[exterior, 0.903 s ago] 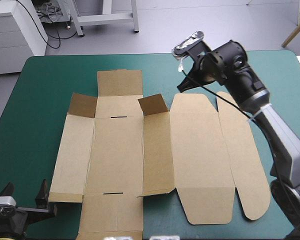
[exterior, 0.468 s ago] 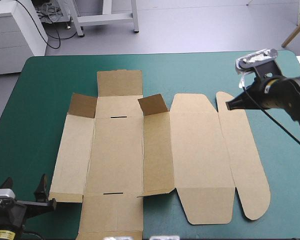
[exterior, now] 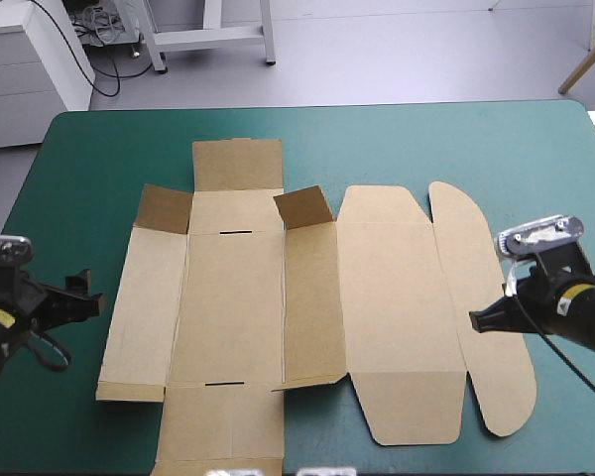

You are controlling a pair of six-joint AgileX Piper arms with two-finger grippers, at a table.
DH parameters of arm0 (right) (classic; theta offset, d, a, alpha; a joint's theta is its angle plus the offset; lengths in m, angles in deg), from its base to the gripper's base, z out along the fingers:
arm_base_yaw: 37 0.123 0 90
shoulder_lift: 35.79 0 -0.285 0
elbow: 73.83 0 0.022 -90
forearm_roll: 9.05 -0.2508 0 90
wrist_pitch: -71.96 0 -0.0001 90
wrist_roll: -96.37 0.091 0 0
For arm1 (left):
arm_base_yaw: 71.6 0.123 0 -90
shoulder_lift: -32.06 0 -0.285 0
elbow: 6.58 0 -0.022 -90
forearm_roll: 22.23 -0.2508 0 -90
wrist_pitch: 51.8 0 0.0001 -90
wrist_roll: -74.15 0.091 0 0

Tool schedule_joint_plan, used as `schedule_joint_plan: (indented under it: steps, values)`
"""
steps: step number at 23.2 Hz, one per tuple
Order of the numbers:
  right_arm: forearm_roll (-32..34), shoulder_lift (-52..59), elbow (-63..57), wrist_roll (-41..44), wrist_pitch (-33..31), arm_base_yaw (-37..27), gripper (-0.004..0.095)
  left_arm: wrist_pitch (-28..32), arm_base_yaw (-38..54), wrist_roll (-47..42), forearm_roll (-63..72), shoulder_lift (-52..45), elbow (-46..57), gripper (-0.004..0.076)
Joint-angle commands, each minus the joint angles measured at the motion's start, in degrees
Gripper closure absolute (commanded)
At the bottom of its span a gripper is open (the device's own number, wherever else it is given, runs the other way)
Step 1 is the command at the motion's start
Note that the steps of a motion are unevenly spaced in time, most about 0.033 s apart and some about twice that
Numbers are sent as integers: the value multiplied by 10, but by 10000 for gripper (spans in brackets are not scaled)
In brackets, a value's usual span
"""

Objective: Fold the box

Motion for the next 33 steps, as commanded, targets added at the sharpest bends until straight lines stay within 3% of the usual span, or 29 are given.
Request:
schedule_joint_plan:
  steps: [1, 6, 9, 12, 22, 28, 33]
  values:
    - [-11, 67, -38, 0, 56, -4, 912, -66, 0, 43, 6, 125, -76, 144]
    - [-10, 143, -69, 0, 53, -4, 912, -94, 16, 72, 92, 253, -86, 144]
    - [-10, 182, -86, 0, 38, -4, 912, -143, 116, 168, 231, 319, -86, 144]
    - [-10, 203, -92, -1, 16, -4, 912, -197, 194, 203, 269, 366, -83, 144]
    - [-10, 217, -92, -19, 11, -4, 912, -156, 203, 283, 384, 384, 32, 144]
    - [-10, 217, -92, -19, 11, -4, 912, -171, 192, 304, 435, 384, 41, 144]
    - [-10, 217, -92, -20, 13, -4, 912, -148, 142, 312, 434, 384, 41, 144]
